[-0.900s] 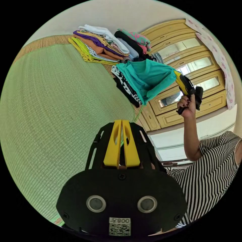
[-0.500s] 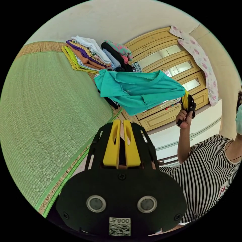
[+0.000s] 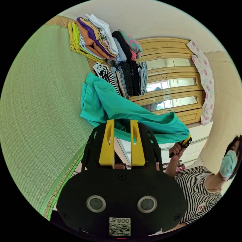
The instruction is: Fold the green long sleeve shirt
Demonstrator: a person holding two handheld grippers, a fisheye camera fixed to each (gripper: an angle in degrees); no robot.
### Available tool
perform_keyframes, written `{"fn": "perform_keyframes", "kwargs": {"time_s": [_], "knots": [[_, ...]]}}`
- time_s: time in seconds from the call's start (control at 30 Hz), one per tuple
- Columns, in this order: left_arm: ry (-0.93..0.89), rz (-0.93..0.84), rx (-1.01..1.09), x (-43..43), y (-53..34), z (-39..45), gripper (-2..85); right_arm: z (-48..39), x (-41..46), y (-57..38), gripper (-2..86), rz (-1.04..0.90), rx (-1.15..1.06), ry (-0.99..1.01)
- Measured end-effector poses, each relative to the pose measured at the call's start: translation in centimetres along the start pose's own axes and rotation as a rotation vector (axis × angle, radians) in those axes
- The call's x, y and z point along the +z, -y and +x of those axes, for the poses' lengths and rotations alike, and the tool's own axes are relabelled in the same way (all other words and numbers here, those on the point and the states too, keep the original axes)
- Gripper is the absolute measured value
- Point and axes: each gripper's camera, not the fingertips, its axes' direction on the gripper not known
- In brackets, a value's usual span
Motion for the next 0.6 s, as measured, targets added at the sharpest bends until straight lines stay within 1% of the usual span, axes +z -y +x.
{"fn": "perform_keyframes", "kwargs": {"time_s": [0.13, 0.2, 0.37, 0.43, 0.5, 0.6], "knots": [[0.057, -0.098, -0.053, 1.4, 4.0, -0.5, 11.2, 0.6, -1.1, 1.4, 2.1, 0.013, 0.018, 0.002], [0.077, -0.131, -0.136, 2.0, 5.7, -1.6, 11.7, 1.1, -1.3, 2.0, 2.1, 0.018, 0.033, 0.015], [-0.029, -0.122, -0.278, 2.0, 6.7, -3.5, 11.4, 2.3, -1.6, 4.4, 2.0, 0.015, 0.046, 0.040], [-0.036, -0.137, -0.292, 1.9, 6.8, -3.4, 10.2, 2.5, -1.6, 5.3, 2.0, 0.011, 0.039, 0.046], [-0.033, -0.154, -0.288, 1.2, 6.8, -2.8, 6.6, 2.7, -1.5, 6.1, 2.0, 0.006, 0.036, 0.046], [-0.112, -0.105, -0.294, -0.9, 5.9, -1.9, 2.4, 3.1, -1.6, 7.2, 2.0, 0.004, 0.039, 0.048]]}}
